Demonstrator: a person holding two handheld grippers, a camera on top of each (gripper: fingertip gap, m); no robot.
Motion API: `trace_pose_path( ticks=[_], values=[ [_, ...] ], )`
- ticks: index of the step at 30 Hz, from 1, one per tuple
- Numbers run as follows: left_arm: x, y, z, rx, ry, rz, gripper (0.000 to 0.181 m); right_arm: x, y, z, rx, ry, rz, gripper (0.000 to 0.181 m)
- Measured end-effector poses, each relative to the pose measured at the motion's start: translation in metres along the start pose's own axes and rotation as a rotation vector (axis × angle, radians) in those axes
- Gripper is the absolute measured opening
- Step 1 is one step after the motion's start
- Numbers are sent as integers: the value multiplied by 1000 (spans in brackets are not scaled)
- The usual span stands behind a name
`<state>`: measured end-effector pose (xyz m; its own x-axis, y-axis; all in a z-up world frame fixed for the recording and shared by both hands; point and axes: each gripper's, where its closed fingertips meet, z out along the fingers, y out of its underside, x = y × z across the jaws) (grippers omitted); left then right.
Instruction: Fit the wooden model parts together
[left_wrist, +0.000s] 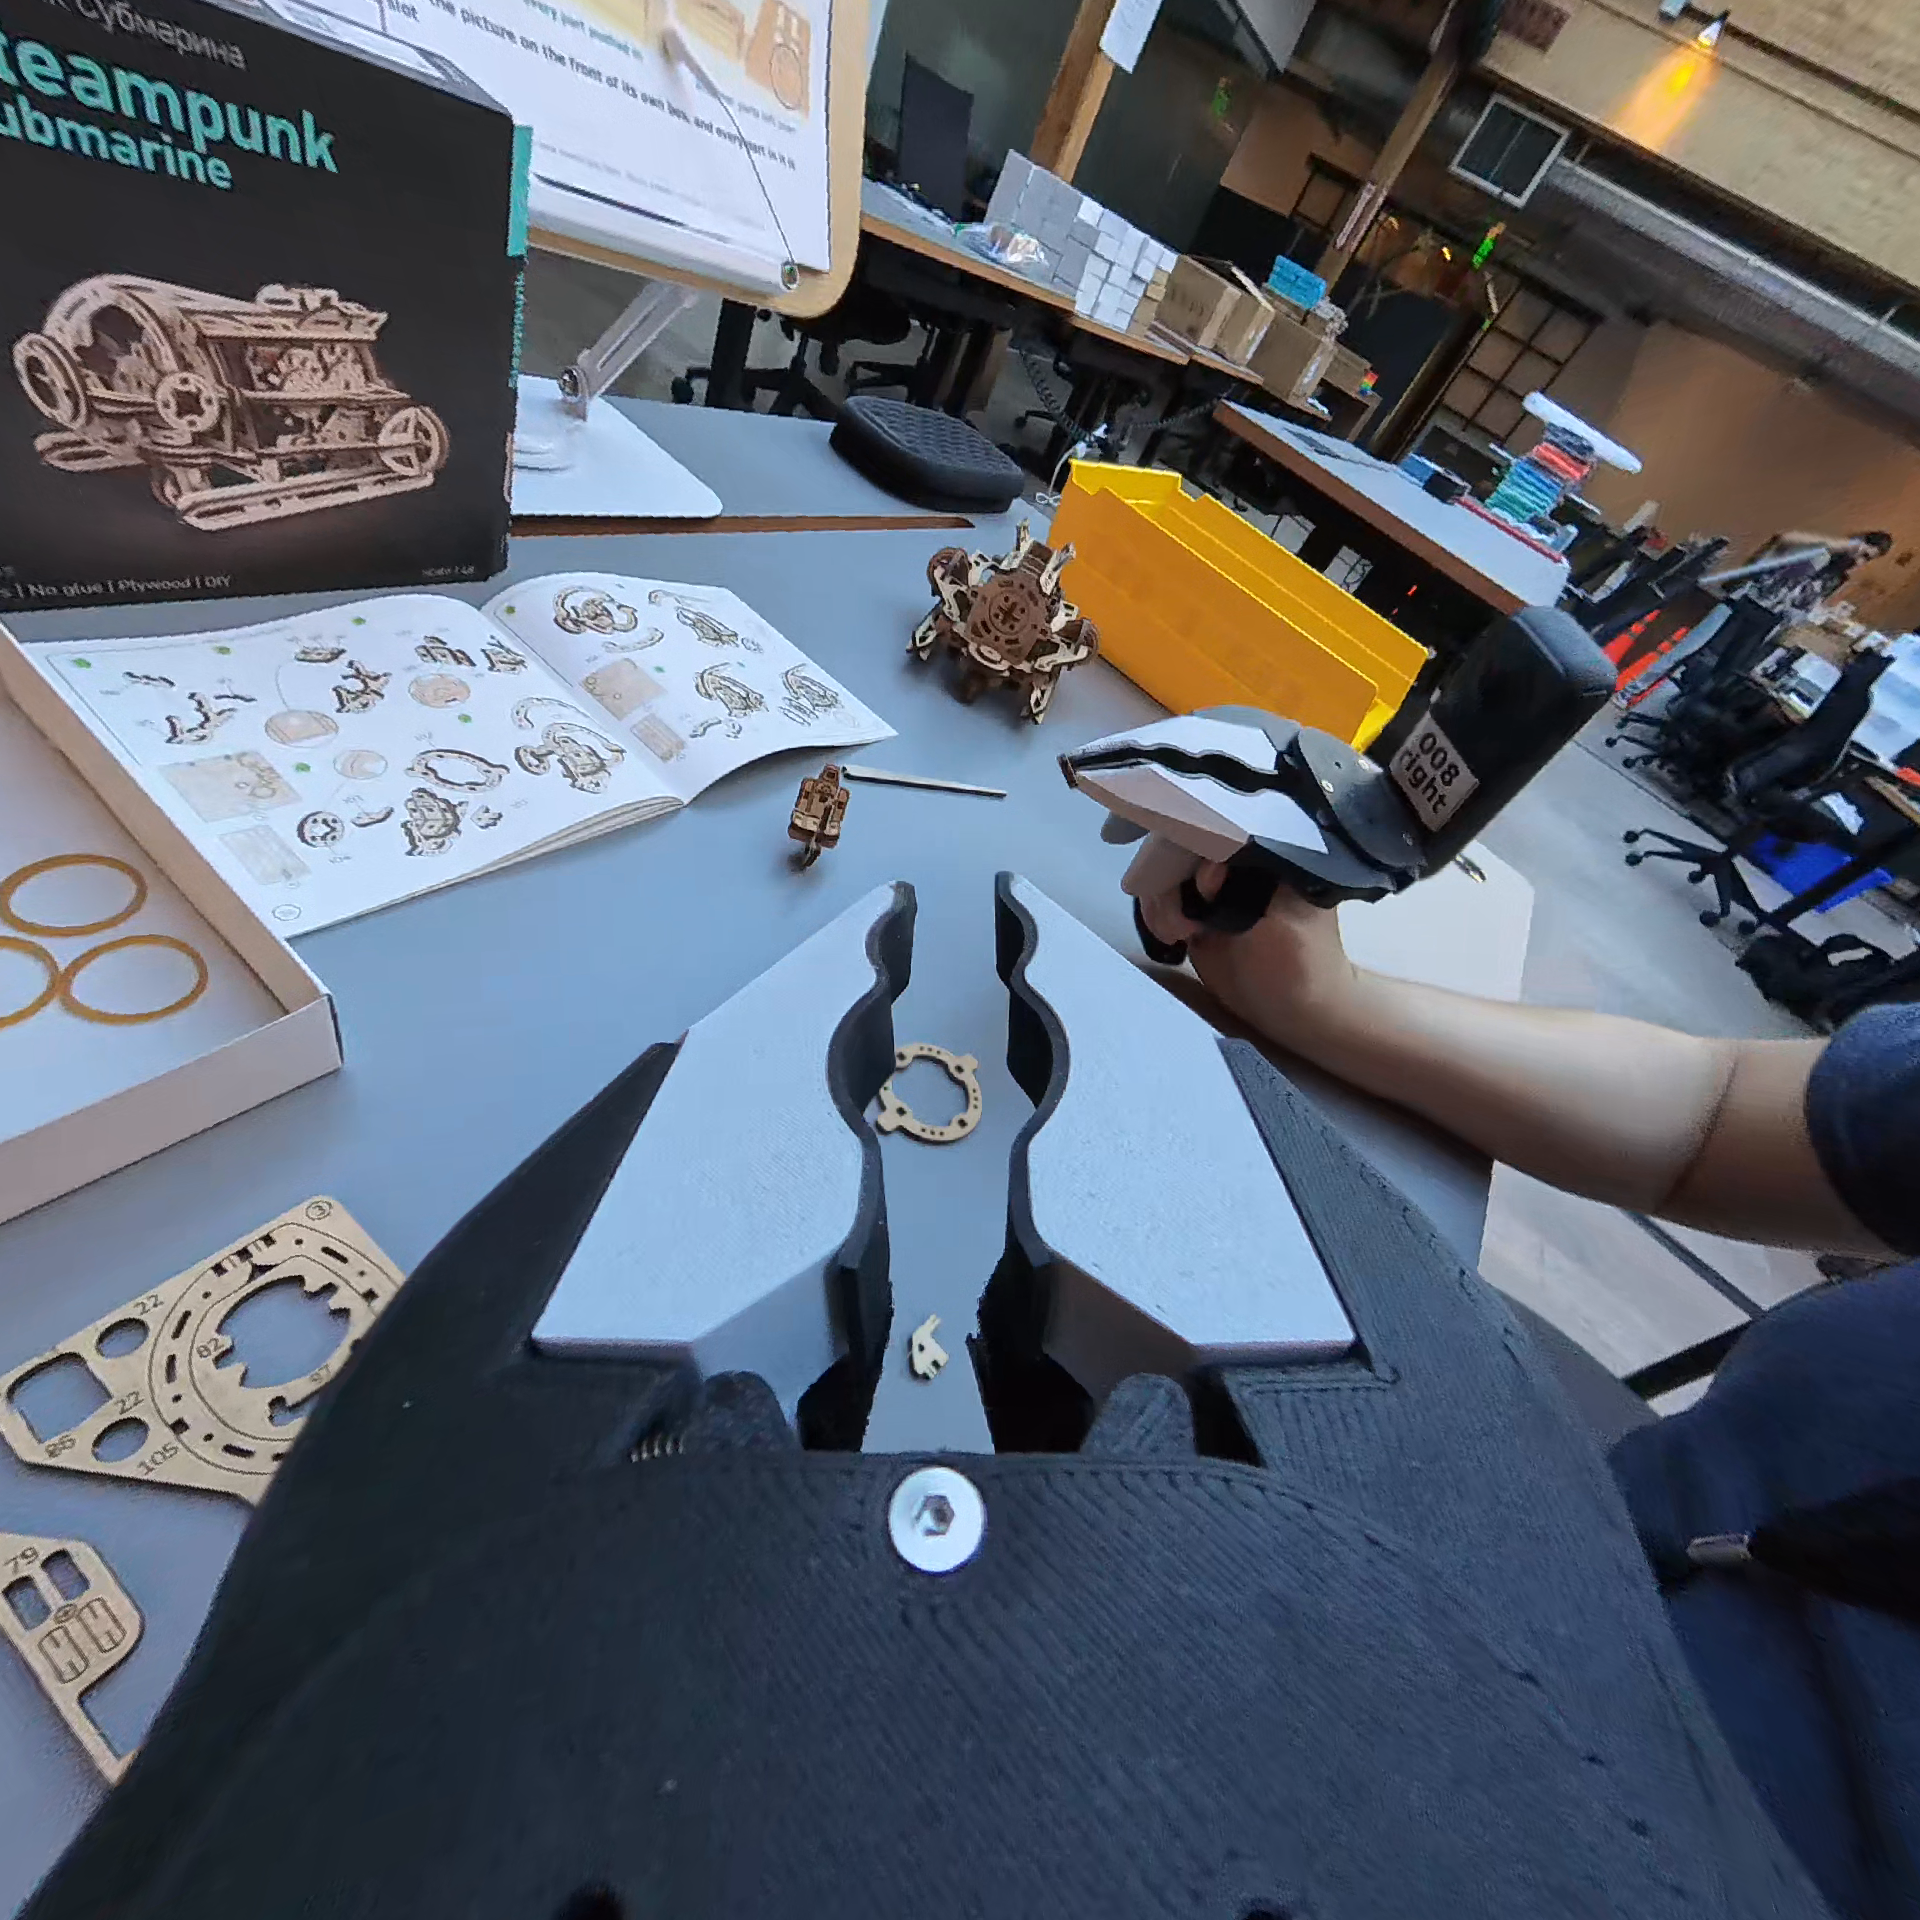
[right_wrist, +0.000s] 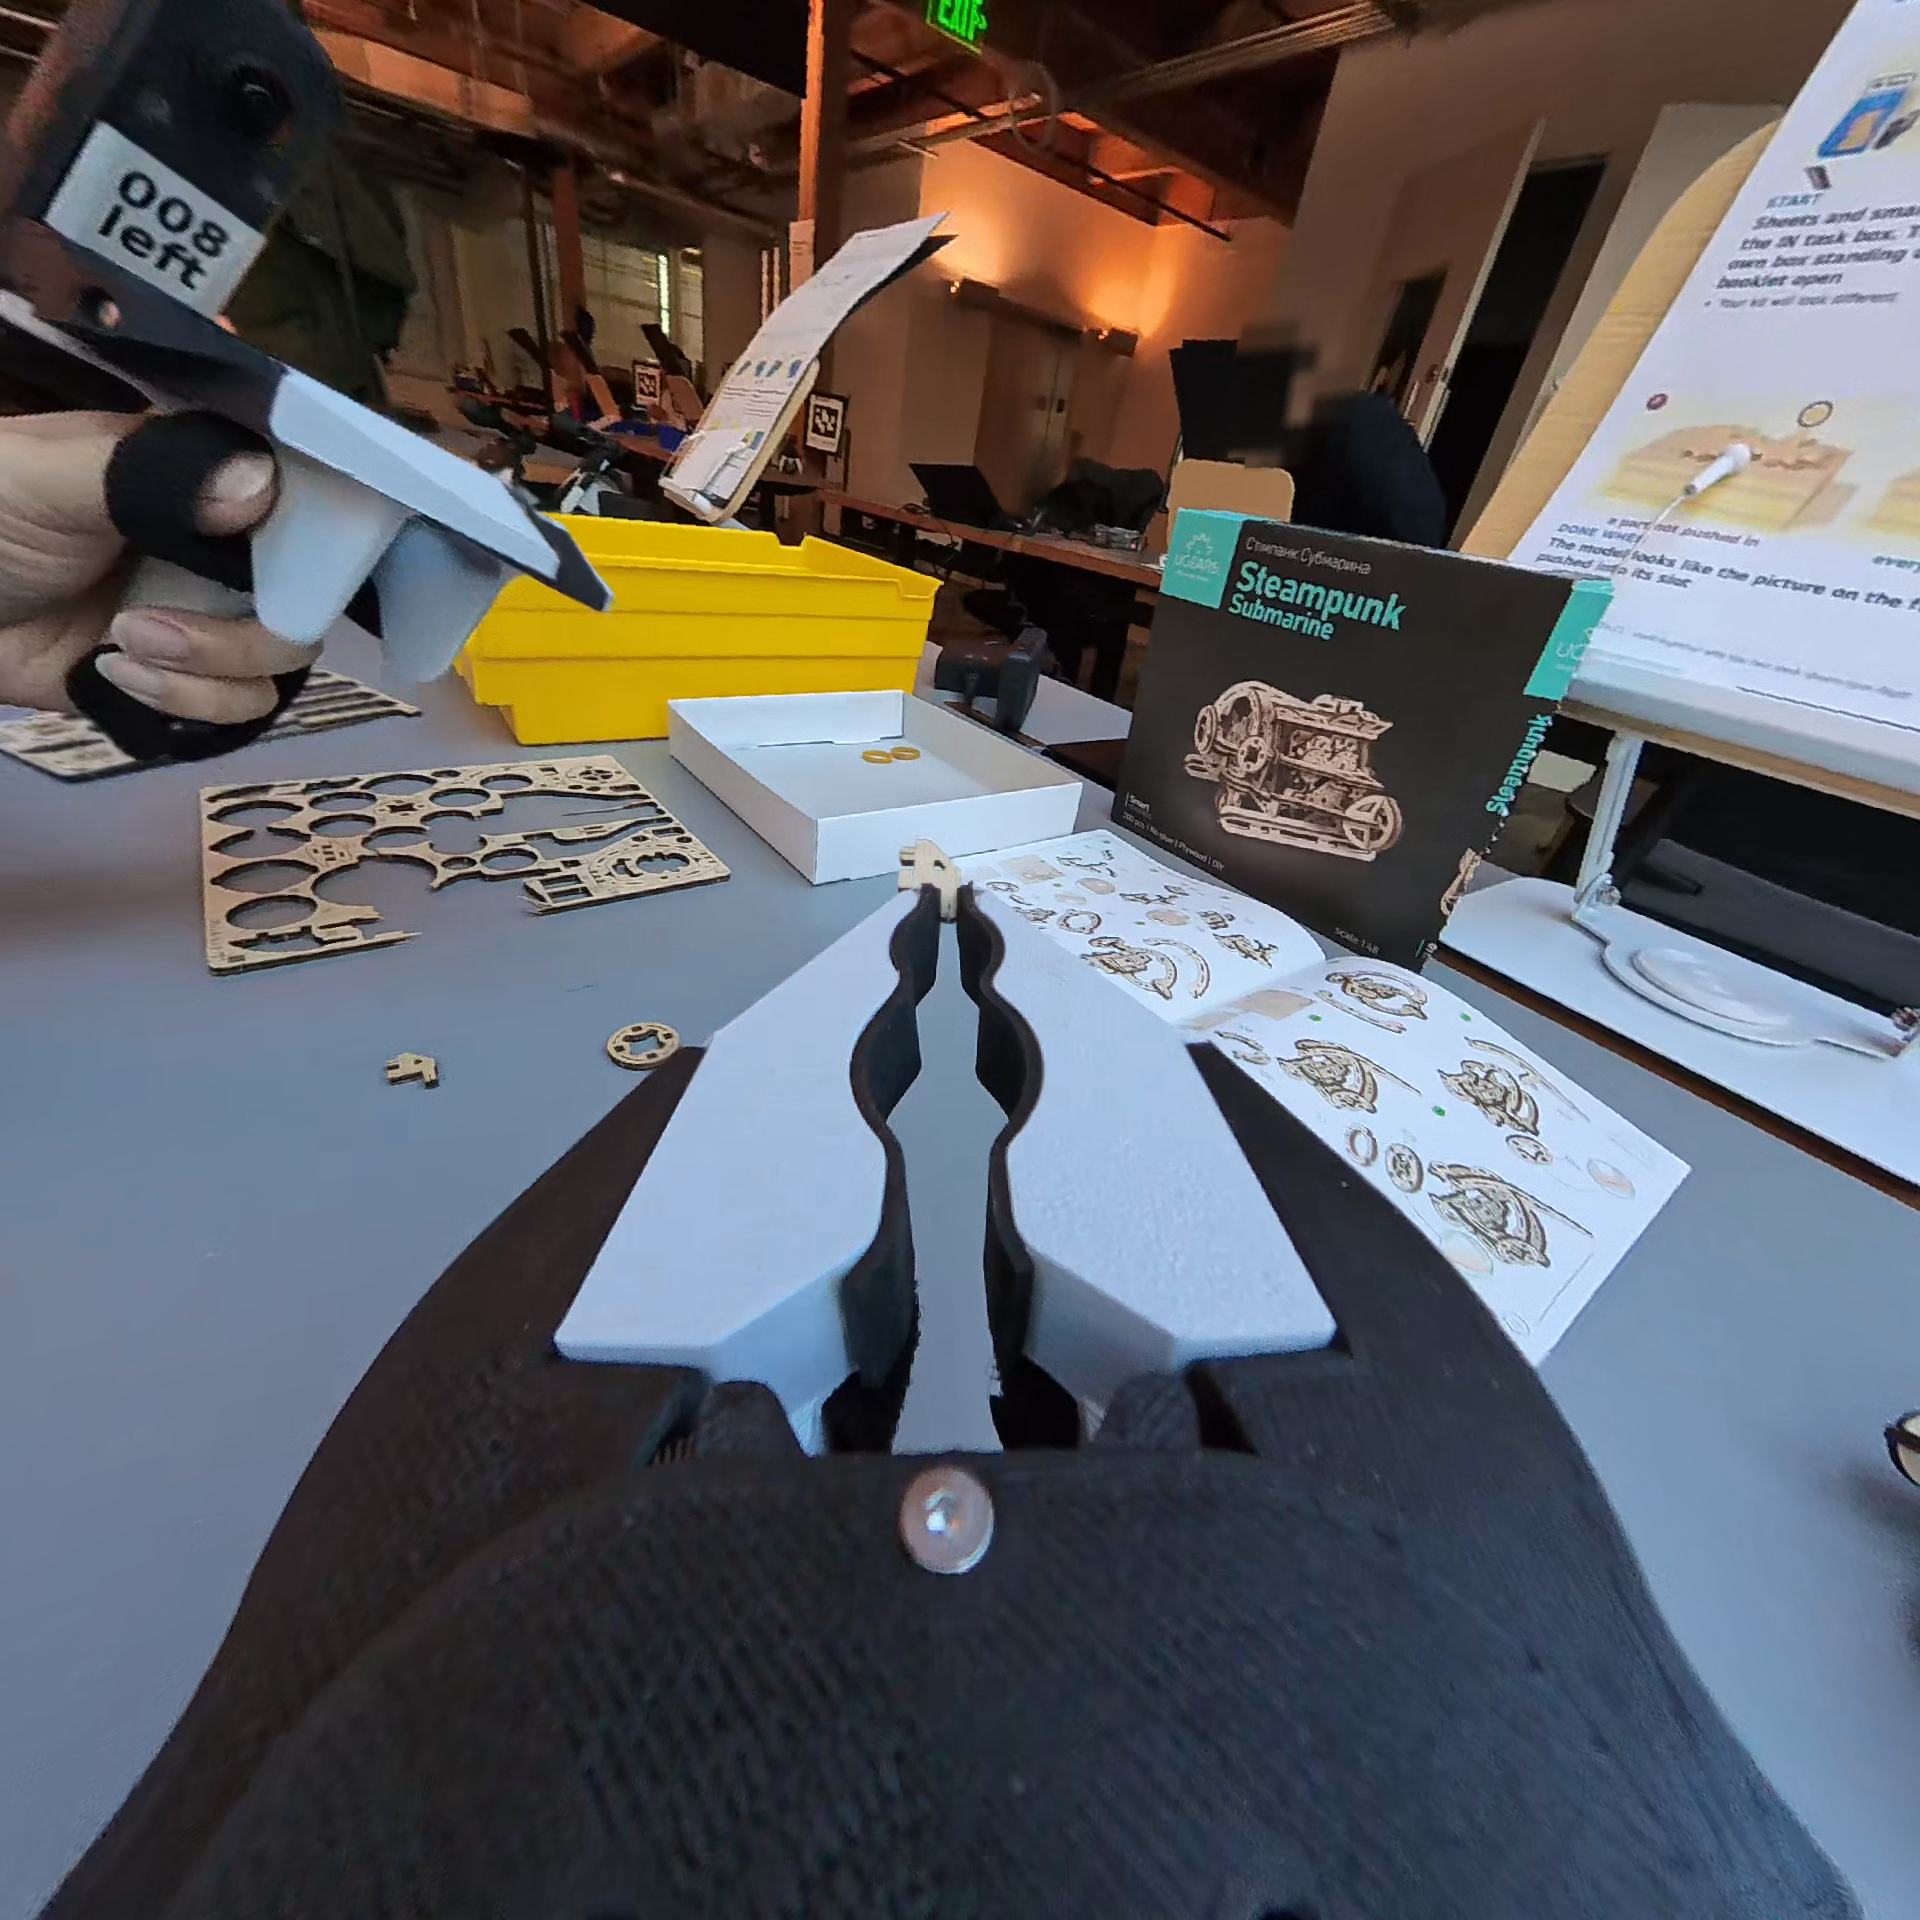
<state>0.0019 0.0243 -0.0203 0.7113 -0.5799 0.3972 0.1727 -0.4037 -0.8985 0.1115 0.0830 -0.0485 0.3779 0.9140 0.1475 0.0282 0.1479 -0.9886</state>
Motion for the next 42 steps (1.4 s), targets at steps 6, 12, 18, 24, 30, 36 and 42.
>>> trace_pose_path(
  ticks=[6,12,18,24,30,36,42],
  values=[
    [-1,-22,-6,53,12,11,13,4,-4,-8,17,70,-20,1],
    [-10,-95,14,23,38,99,17,6,-4,-8,19,85,-13,1],
    [-9,-77,40,-109,59,83,24,4,-9,-14,36,98,-26,1],
    [8,-3,34,-47,152,-131,24,-4,-16,-14,55,83,-66,1],
    [19,27,48,-37,204,-177,24,-24,-18,-1,53,26,-69,1],
    [25,26,58,23,244,-246,27,-34,-17,-1,39,23,-121,1],
    [43,26,68,115,305,-330,26,-36,-18,1,36,22,-157,1]
  ],
)
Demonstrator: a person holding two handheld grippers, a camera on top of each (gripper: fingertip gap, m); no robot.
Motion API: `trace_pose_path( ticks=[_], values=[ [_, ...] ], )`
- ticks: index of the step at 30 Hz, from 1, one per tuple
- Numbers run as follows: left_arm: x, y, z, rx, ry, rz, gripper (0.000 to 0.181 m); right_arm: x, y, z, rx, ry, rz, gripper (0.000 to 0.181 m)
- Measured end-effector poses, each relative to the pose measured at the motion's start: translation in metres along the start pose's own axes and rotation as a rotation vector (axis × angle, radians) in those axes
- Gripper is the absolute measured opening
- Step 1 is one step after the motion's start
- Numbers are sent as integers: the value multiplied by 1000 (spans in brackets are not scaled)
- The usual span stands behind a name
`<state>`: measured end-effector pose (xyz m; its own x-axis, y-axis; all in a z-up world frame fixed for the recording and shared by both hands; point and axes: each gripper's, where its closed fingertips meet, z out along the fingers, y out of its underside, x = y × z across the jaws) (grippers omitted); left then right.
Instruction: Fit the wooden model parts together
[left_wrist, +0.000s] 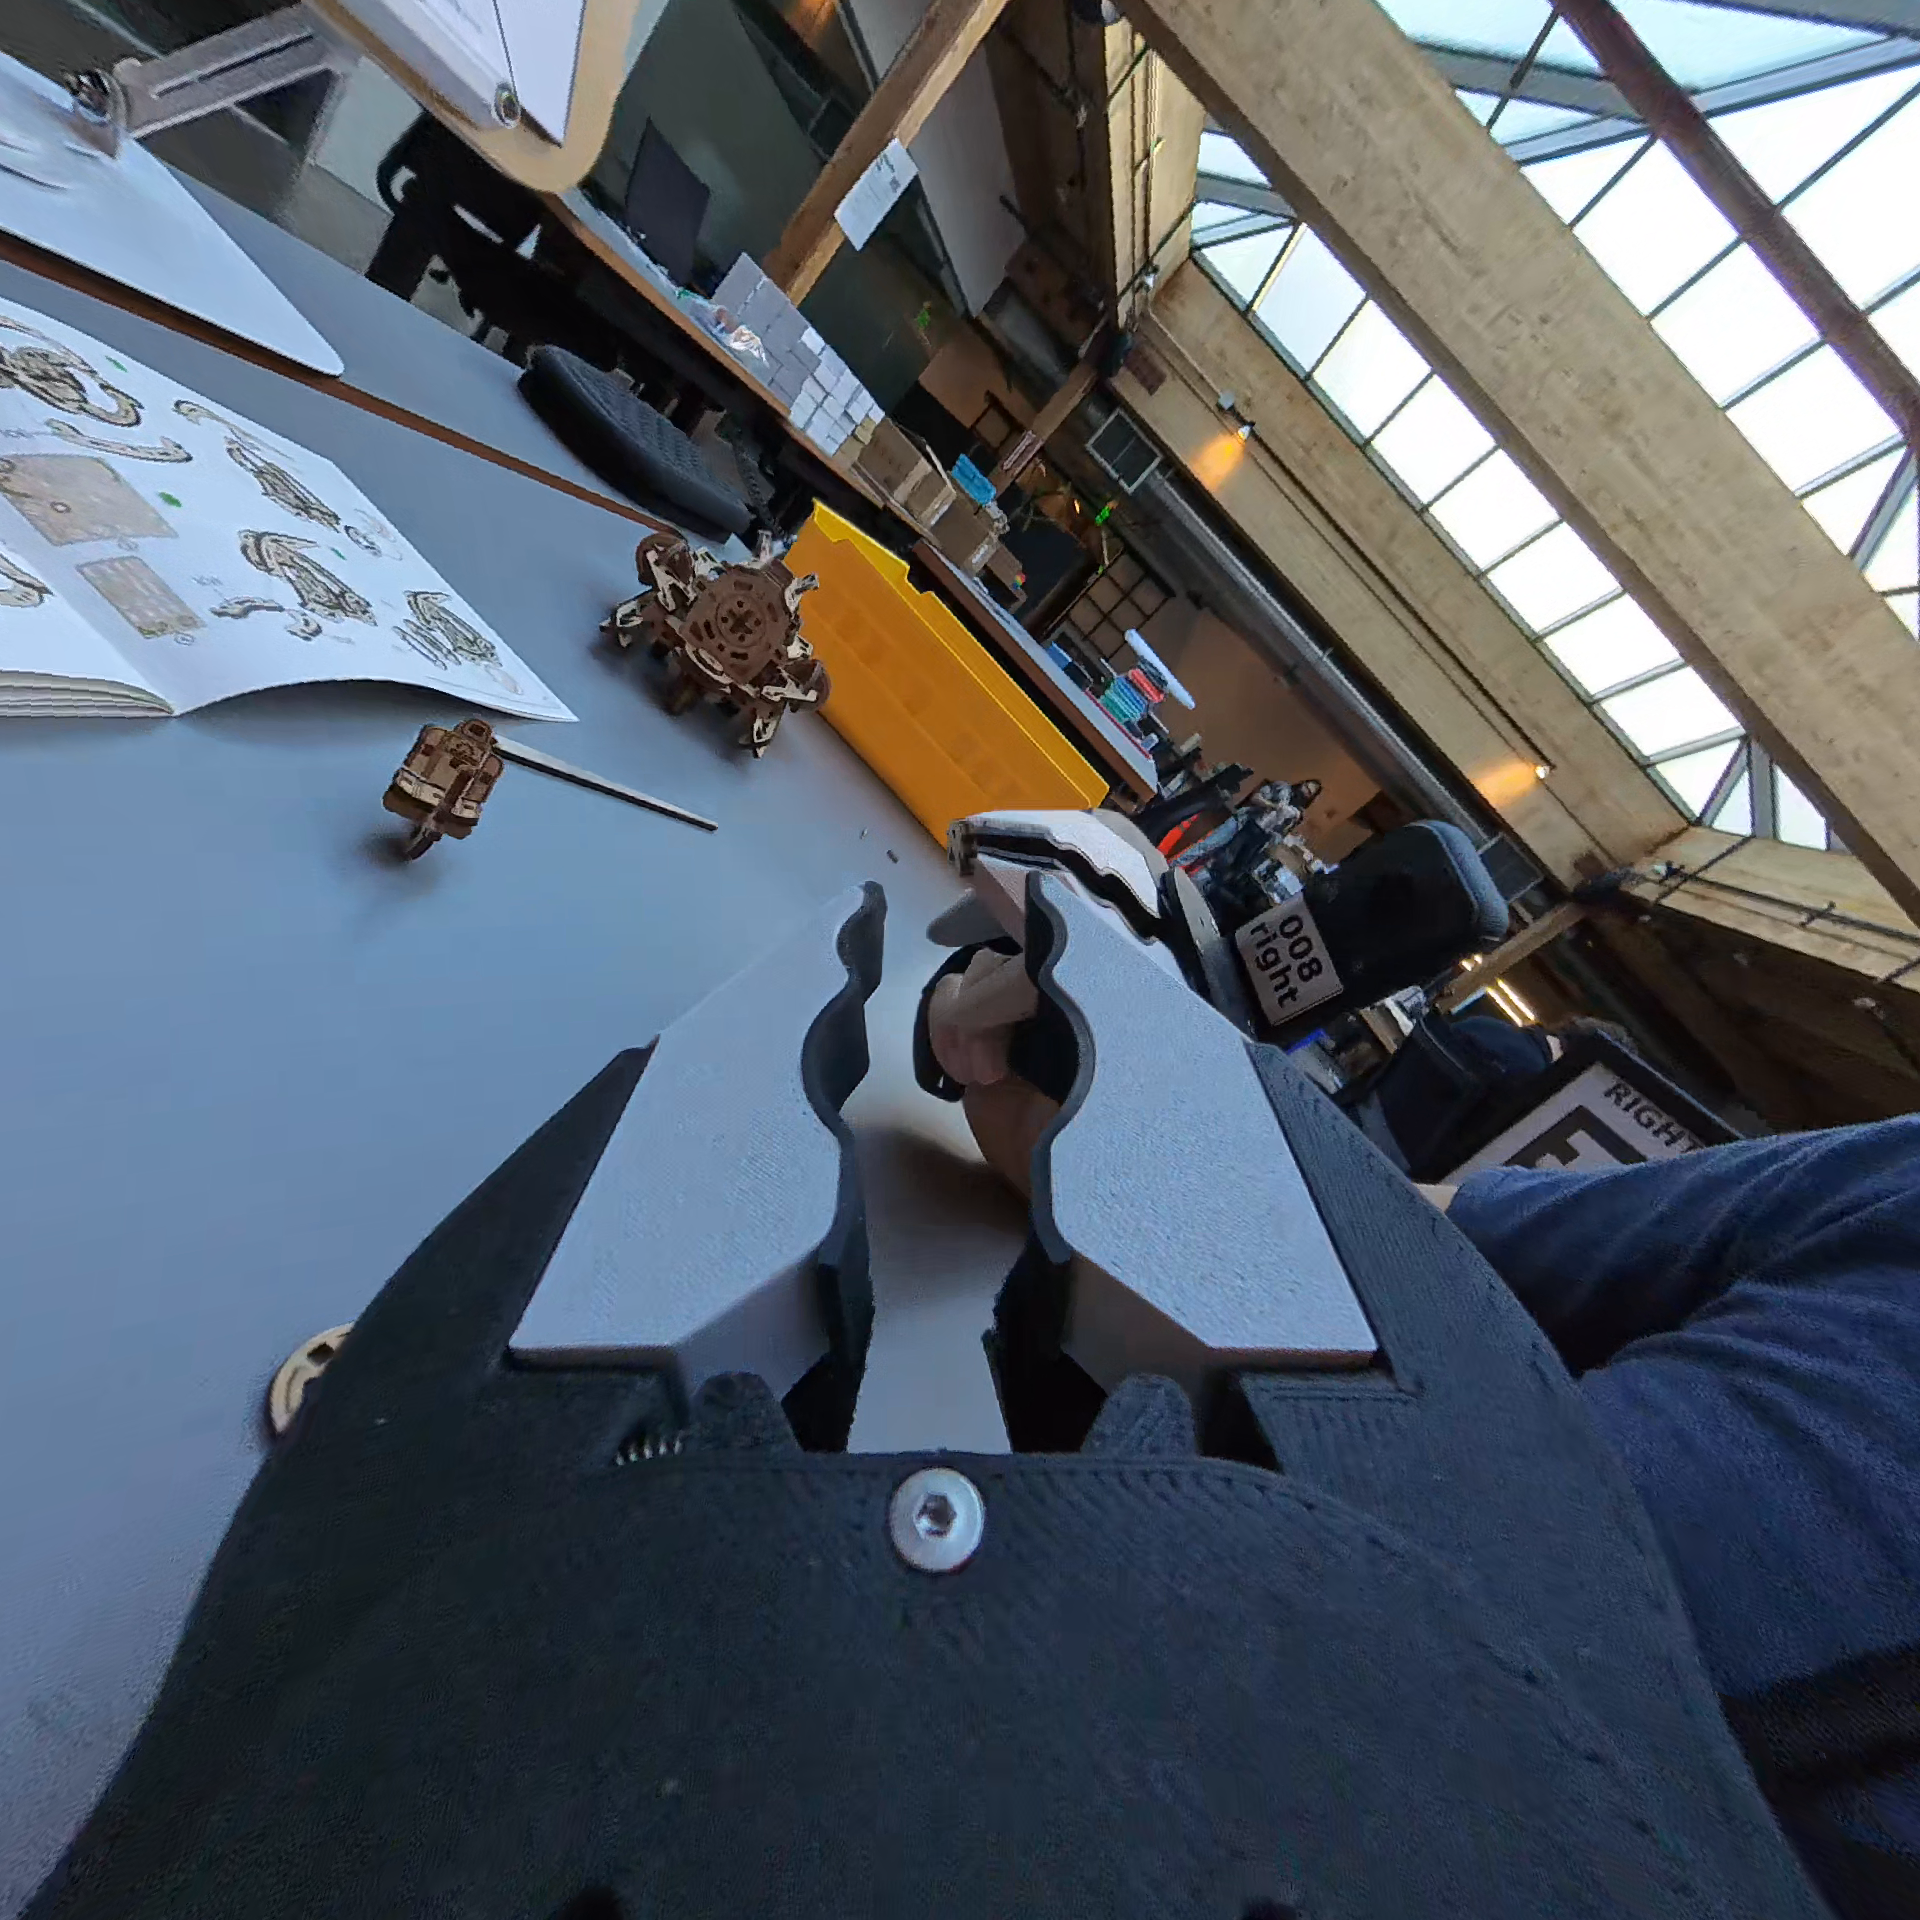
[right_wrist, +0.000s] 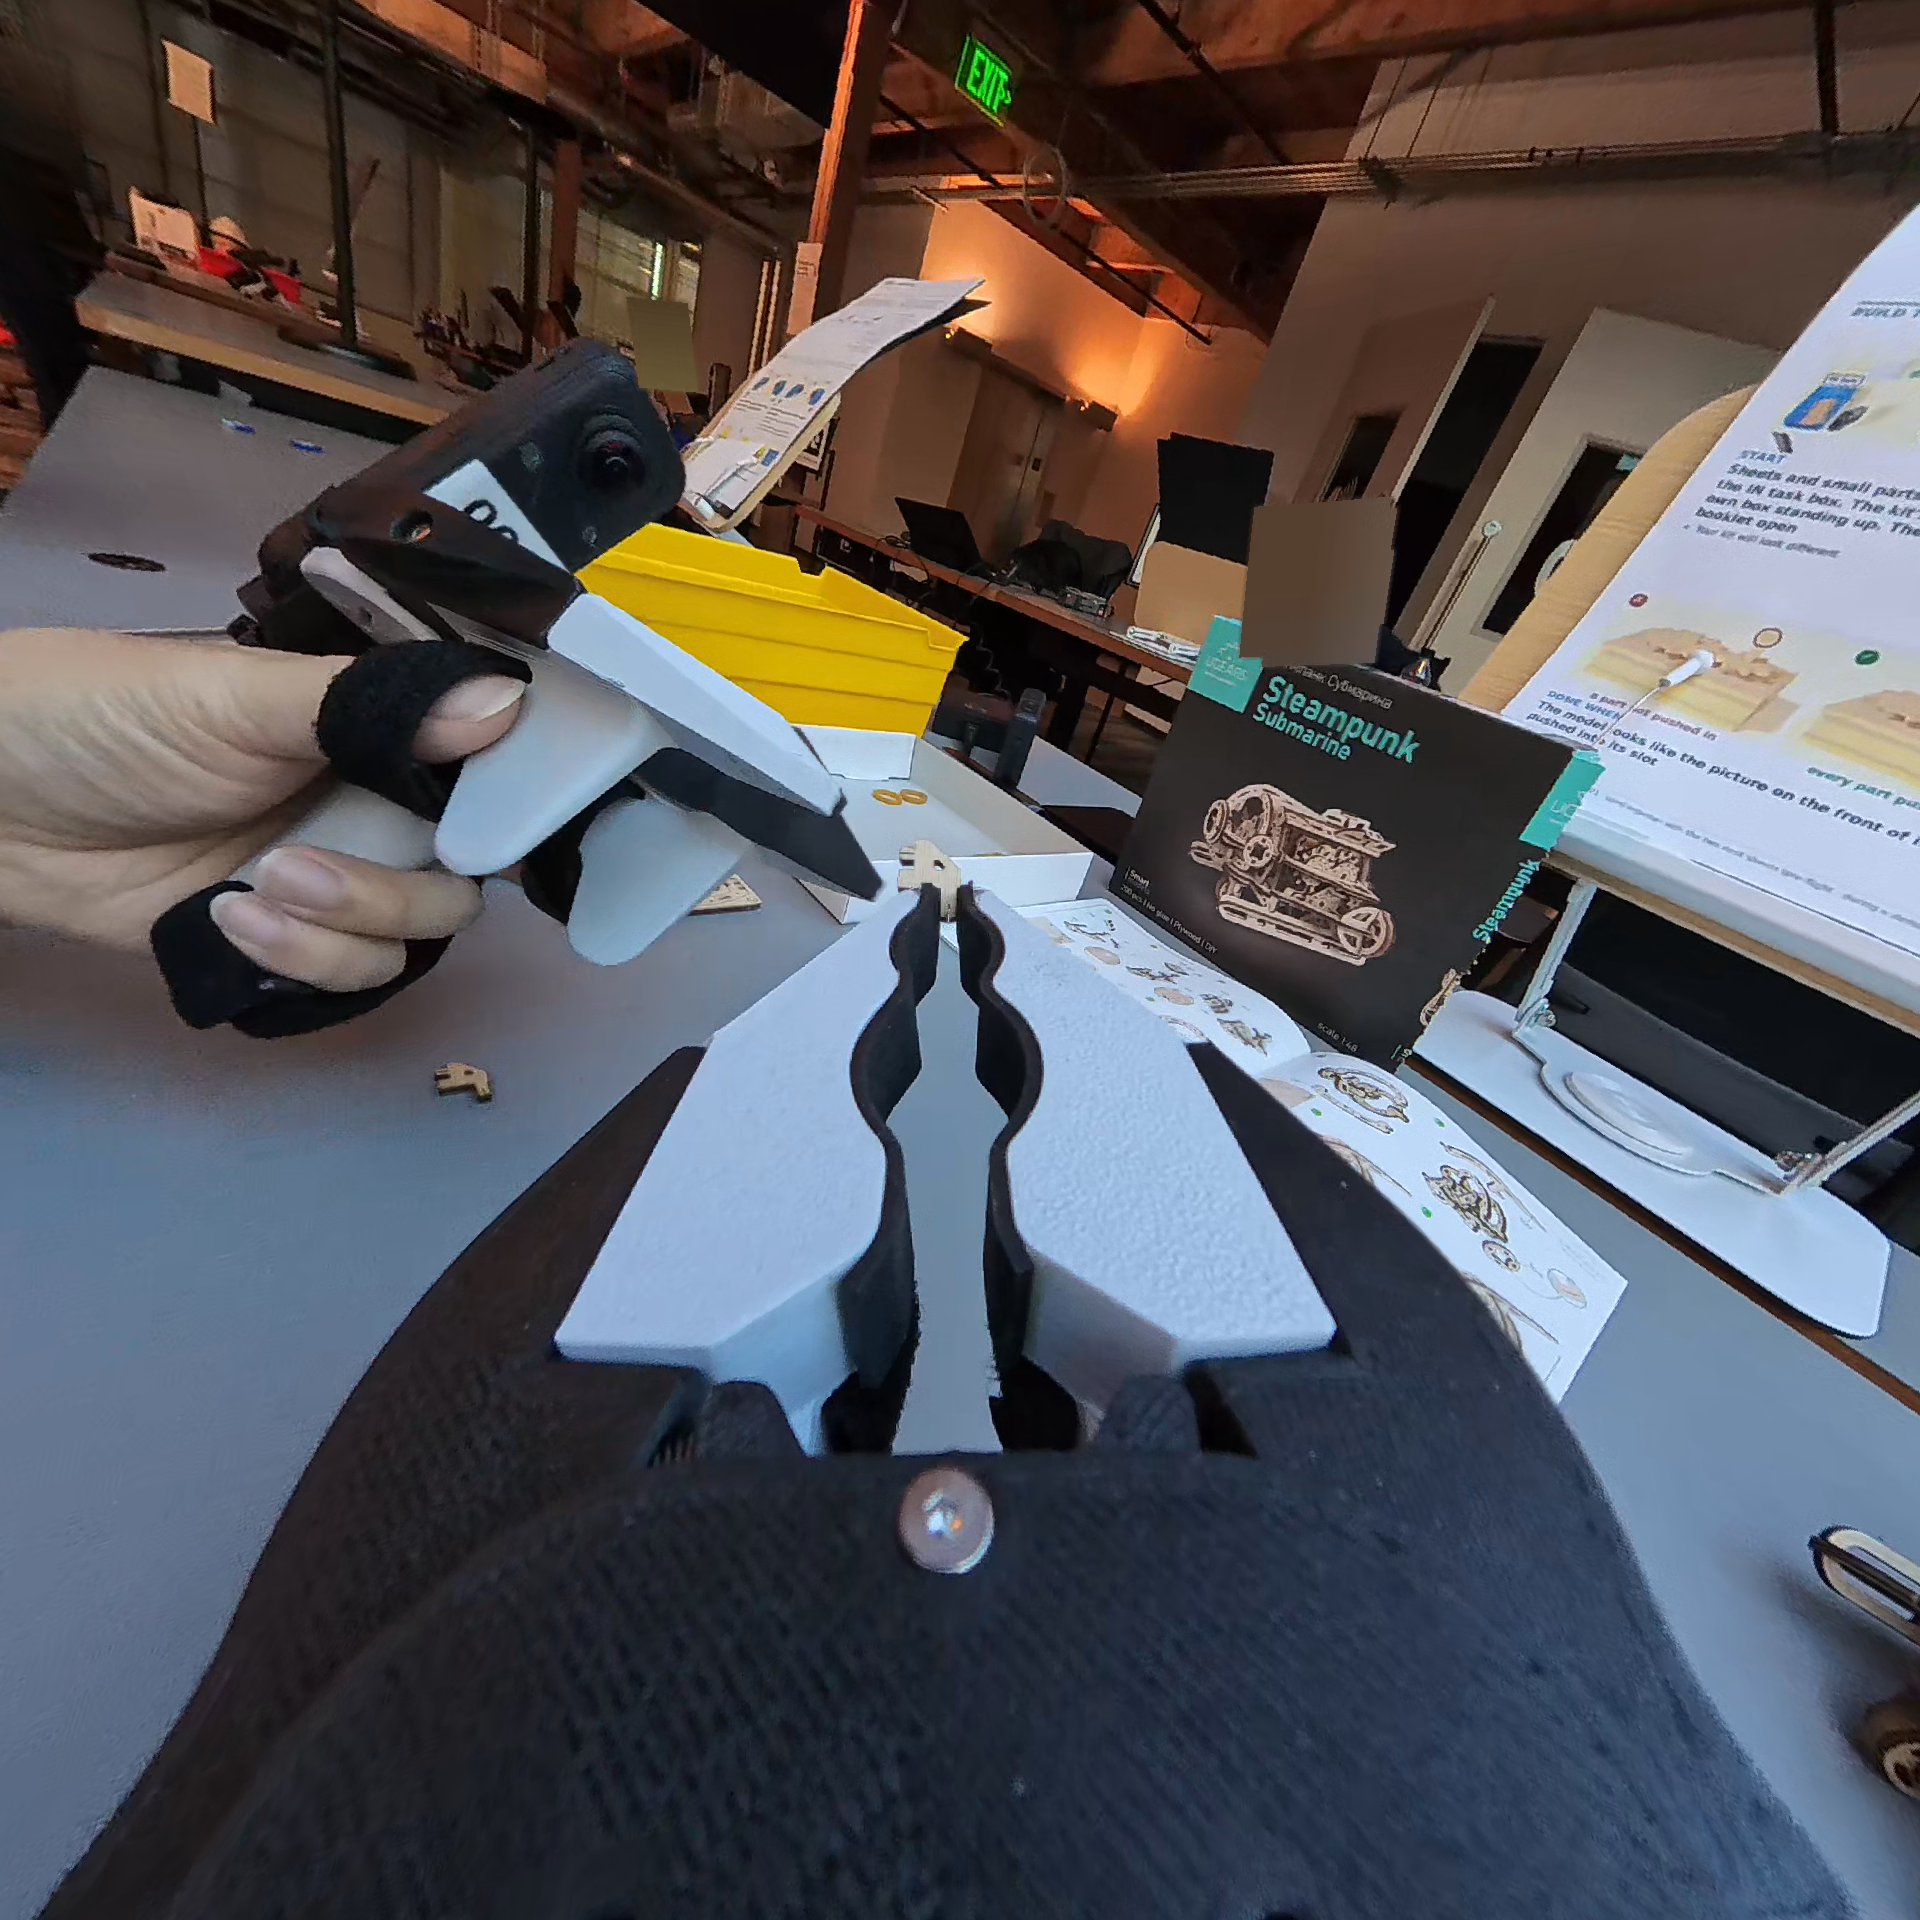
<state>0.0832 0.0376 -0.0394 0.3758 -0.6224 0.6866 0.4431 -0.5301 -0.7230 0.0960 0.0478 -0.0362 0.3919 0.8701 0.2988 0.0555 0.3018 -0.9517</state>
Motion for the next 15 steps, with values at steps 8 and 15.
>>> trace_pose_path(
  ticks=[8,15],
  values=[
    [5,14,9,-58,1,62,17,-11,1,2,-18,-36,-48,1],
    [12,14,10,-45,54,59,10,-11,-2,0,-13,-31,-76,1]
  ],
)
